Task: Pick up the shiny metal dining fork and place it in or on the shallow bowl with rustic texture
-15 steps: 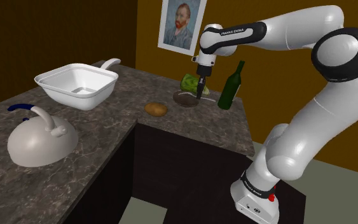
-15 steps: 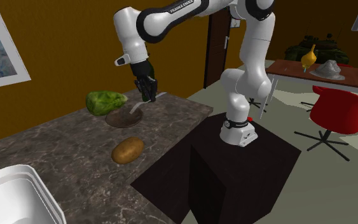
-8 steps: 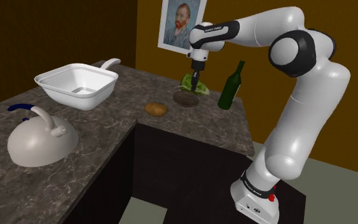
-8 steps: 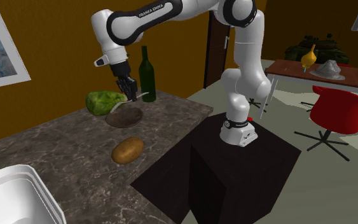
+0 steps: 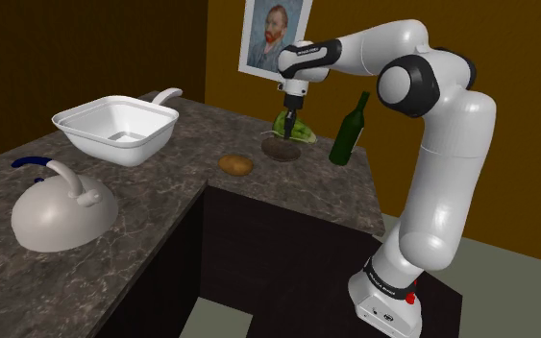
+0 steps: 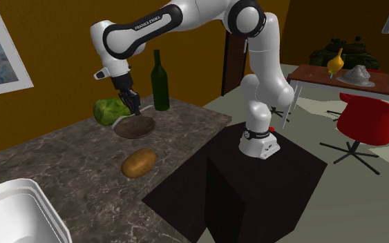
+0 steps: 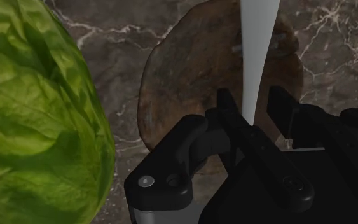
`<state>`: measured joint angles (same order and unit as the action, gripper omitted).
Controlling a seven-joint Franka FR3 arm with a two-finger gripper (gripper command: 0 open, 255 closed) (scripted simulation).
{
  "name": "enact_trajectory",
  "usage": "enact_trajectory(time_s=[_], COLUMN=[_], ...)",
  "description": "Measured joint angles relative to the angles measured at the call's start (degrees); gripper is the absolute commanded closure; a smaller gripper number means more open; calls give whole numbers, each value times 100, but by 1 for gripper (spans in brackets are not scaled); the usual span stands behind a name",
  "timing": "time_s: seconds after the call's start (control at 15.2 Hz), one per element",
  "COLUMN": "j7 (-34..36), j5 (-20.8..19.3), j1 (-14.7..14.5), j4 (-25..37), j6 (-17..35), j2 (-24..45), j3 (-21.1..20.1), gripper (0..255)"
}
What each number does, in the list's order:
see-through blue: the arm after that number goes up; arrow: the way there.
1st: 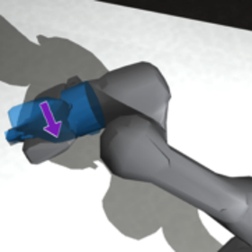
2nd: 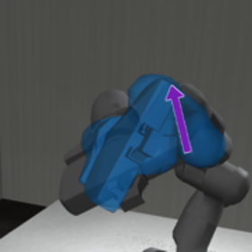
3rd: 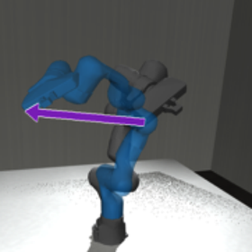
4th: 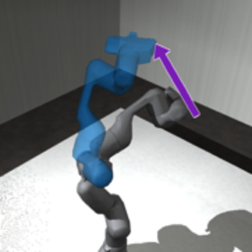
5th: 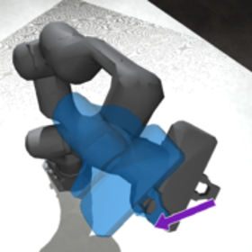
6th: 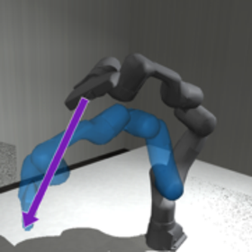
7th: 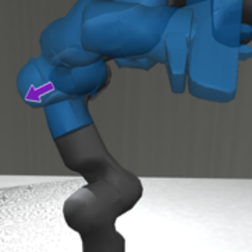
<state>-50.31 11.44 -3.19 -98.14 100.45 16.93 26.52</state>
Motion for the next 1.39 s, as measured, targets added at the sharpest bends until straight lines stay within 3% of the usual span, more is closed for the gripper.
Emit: enact_trajectory(time_s=[0.73,0.79,1.19,1.39], j7=[-76,-77,-80,-40], j5=[87,88,90,61], j1=[16,16,14,46], j4=[-231,-232,-246,154], j6=[390,394,395,-2], j2=[159,158,168,159], j3=[-25,-24,-29,-11], gripper=[255,0,0,0])
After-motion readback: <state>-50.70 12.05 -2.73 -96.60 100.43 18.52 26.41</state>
